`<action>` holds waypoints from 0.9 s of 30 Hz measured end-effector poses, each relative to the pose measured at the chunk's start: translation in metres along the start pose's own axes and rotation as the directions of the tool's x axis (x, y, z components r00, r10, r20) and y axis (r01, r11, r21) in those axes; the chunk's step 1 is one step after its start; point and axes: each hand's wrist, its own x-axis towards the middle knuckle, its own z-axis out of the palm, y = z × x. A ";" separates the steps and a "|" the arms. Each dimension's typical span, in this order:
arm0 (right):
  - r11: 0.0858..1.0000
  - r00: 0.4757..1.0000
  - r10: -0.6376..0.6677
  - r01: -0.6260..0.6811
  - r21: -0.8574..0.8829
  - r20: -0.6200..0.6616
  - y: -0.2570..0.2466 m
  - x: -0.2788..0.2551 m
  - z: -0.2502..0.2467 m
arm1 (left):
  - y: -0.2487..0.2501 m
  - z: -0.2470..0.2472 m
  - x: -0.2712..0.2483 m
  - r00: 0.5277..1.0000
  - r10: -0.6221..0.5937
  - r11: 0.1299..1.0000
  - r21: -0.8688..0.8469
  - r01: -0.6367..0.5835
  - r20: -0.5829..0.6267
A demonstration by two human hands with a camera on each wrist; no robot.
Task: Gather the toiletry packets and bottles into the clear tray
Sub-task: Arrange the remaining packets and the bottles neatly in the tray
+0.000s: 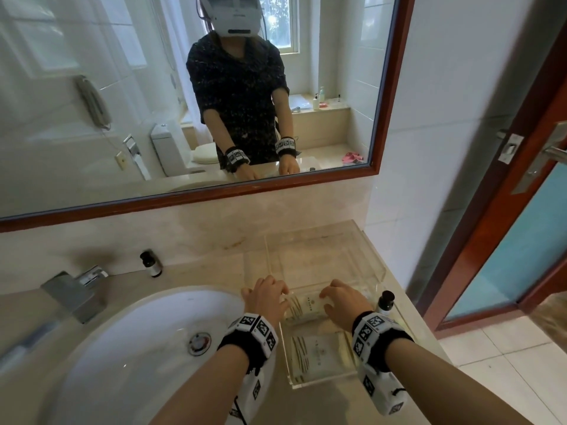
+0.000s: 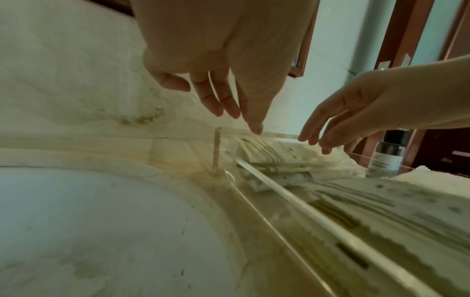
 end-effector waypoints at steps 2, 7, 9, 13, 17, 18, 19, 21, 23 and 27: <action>0.999 0.999 -0.039 0.039 0.008 -0.015 -0.011 0.003 -0.002 | -0.008 -0.008 -0.009 0.999 -0.034 0.999 -0.025 0.033 -0.018; 0.986 0.985 -0.166 0.167 0.023 -0.039 -0.067 0.017 -0.003 | -0.038 -0.032 -0.044 0.987 -0.136 0.991 -0.006 0.136 -0.088; 0.972 0.972 -0.233 0.233 0.038 -0.018 -0.098 0.021 0.001 | -0.057 -0.043 -0.063 0.973 -0.206 0.978 0.017 0.209 -0.106; 0.924 0.923 -0.382 0.381 0.040 0.048 -0.164 0.022 0.018 | -0.106 -0.064 -0.102 0.929 -0.343 0.935 0.040 0.352 -0.141; 0.872 0.866 -0.490 0.489 0.032 0.104 -0.228 0.018 0.038 | -0.163 -0.083 -0.136 0.870 -0.463 0.878 0.049 0.477 -0.169; 0.860 0.852 -0.509 0.509 0.030 0.119 -0.244 0.018 0.044 | -0.177 -0.087 -0.144 0.856 -0.487 0.865 0.039 0.500 -0.171; 0.850 0.841 -0.524 0.525 0.031 0.132 -0.260 0.018 0.050 | -0.192 -0.091 -0.153 0.844 -0.506 0.855 0.026 0.518 -0.175; 0.834 0.822 -0.549 0.550 0.035 0.151 -0.294 0.018 0.064 | -0.220 -0.098 -0.170 0.823 -0.535 0.838 0.007 0.546 -0.189; 0.823 0.809 -0.566 0.567 0.044 0.159 -0.329 0.016 0.079 | -0.250 -0.106 -0.187 0.805 -0.561 0.820 0.005 0.573 -0.195; 0.812 0.792 -0.577 0.582 0.042 0.200 -0.402 0.015 0.113 | -0.321 -0.121 -0.217 0.778 -0.597 0.791 0.021 0.612 -0.198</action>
